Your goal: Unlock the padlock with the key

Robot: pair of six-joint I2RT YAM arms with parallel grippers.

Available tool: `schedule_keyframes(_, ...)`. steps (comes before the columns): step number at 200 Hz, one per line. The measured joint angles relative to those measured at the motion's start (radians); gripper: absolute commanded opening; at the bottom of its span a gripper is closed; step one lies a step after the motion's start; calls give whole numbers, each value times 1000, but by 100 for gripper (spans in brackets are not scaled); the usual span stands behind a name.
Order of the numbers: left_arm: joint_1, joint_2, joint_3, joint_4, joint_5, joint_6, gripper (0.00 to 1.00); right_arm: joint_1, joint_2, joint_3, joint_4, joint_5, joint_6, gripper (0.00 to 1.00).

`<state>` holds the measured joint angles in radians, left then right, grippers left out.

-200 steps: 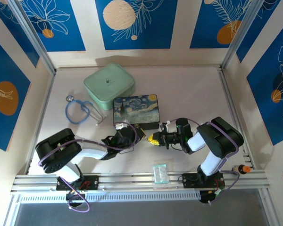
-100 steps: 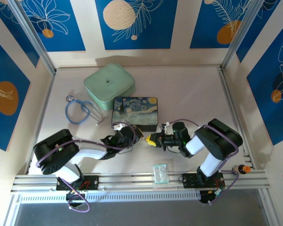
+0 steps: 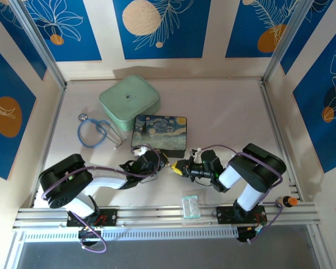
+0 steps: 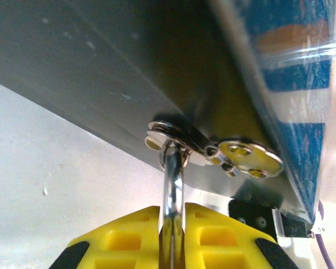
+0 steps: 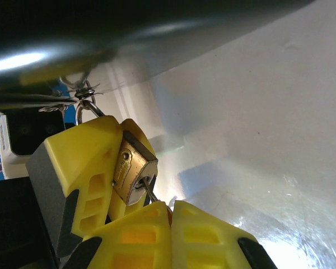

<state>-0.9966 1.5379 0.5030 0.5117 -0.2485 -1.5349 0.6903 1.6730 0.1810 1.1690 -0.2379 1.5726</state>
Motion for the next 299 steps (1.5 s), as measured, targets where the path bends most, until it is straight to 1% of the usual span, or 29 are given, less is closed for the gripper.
schedule_keyframes(29,0,-9,18,-58,-18,-6,0,29,20,0,36,50,18,0)
schedule_keyframes(107,0,-11,18,-72,-26,-21,0,69,38,4,47,105,26,0)
schedule_keyframes(123,0,-11,18,-72,-27,-19,0,59,79,5,89,89,40,0)
schedule_keyframes(153,-1,-11,11,-49,-18,-21,0,23,172,34,191,18,86,0)
schedule_keyframes(193,-2,-11,-6,-5,-24,-34,0,-4,192,54,212,-49,114,0)
schedule_keyframes(242,-2,-7,-8,7,-22,-39,0,-17,196,55,215,-67,130,0)
schedule_keyframes(258,-2,-7,-8,8,-21,-39,0,-17,196,54,216,-66,141,7)
schedule_keyframes(276,-2,-5,-8,12,-17,-39,0,-16,196,51,222,-62,154,20)
schedule_keyframes(288,-3,-2,-8,24,-3,-40,0,-16,194,45,227,-53,160,22)
schedule_keyframes(299,-3,-1,-8,27,2,-42,0,-15,188,32,231,-39,164,21)
